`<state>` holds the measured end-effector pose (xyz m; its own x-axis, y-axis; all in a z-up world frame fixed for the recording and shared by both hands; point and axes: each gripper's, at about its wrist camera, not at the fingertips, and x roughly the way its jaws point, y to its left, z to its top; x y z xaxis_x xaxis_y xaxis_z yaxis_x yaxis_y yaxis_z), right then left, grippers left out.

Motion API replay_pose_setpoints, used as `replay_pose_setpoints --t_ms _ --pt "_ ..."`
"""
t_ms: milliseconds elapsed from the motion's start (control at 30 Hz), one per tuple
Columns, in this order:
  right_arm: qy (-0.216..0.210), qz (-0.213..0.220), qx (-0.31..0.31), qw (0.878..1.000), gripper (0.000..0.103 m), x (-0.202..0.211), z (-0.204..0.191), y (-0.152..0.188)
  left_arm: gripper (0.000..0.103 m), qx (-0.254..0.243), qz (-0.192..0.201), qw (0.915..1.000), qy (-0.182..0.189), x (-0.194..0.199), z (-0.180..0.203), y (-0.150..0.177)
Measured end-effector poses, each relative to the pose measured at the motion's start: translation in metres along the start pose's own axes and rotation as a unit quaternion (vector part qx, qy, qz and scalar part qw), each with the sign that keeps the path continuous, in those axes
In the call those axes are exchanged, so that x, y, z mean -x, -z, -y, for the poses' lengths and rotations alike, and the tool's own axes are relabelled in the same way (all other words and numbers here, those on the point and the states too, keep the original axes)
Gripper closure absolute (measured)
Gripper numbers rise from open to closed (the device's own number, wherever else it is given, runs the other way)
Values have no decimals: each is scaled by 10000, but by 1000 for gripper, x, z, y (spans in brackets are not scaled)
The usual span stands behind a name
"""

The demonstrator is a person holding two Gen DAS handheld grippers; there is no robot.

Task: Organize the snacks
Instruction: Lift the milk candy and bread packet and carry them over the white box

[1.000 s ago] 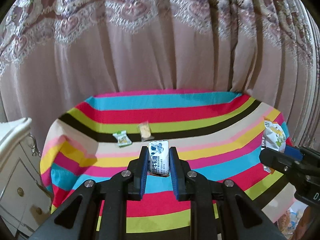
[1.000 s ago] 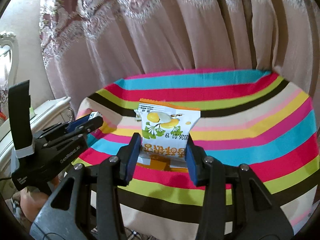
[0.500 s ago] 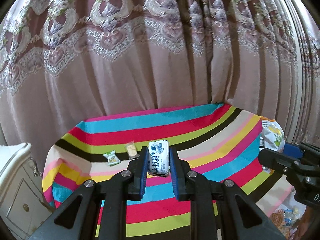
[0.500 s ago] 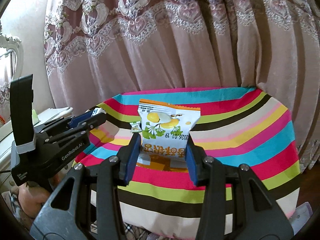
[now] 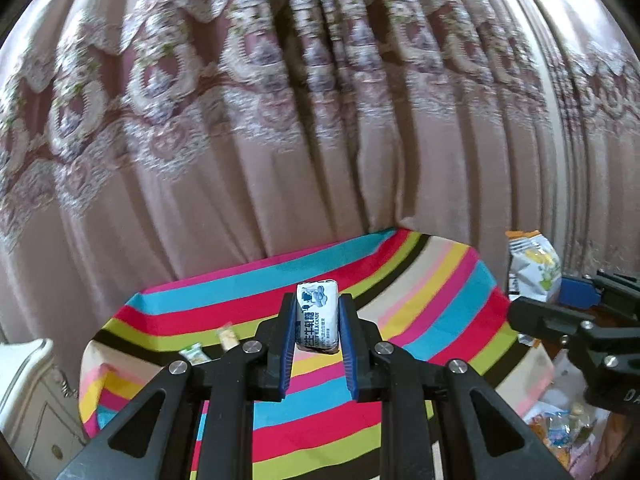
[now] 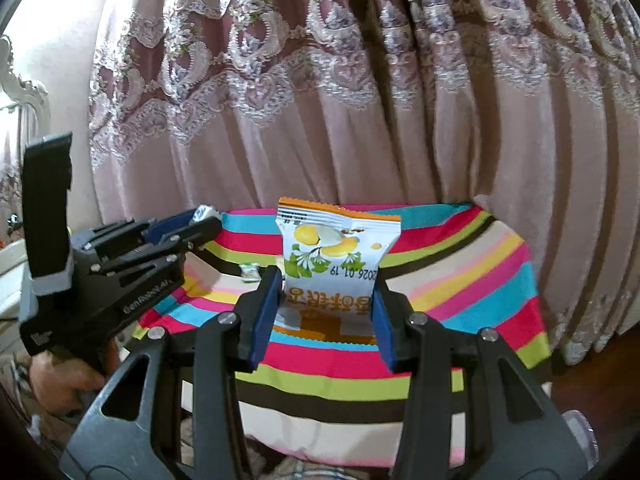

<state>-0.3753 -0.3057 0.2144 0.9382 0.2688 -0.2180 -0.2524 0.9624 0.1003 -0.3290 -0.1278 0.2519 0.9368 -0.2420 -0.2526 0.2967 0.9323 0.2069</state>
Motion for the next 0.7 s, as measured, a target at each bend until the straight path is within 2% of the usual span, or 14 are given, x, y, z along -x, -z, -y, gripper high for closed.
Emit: replay_pose_setpoints --t_ms 167,400,600,700 --pt "330 -150 -111 9993 56 23 28 18 81 -317 -67 9985 435 -2 40 0" --pt "864 -579 -487 9934 56 52 78 61 81 -817 -247 9897 1150 1 105 8" --pt "1301 -937 -954 9824 56 77 120 103 81 -1299 -430 9739 1809 6 163 19" --pt "1483 -1086 -1129 9765 56 88 135 121 81 -1426 -686 9623 2214 5 189 28"
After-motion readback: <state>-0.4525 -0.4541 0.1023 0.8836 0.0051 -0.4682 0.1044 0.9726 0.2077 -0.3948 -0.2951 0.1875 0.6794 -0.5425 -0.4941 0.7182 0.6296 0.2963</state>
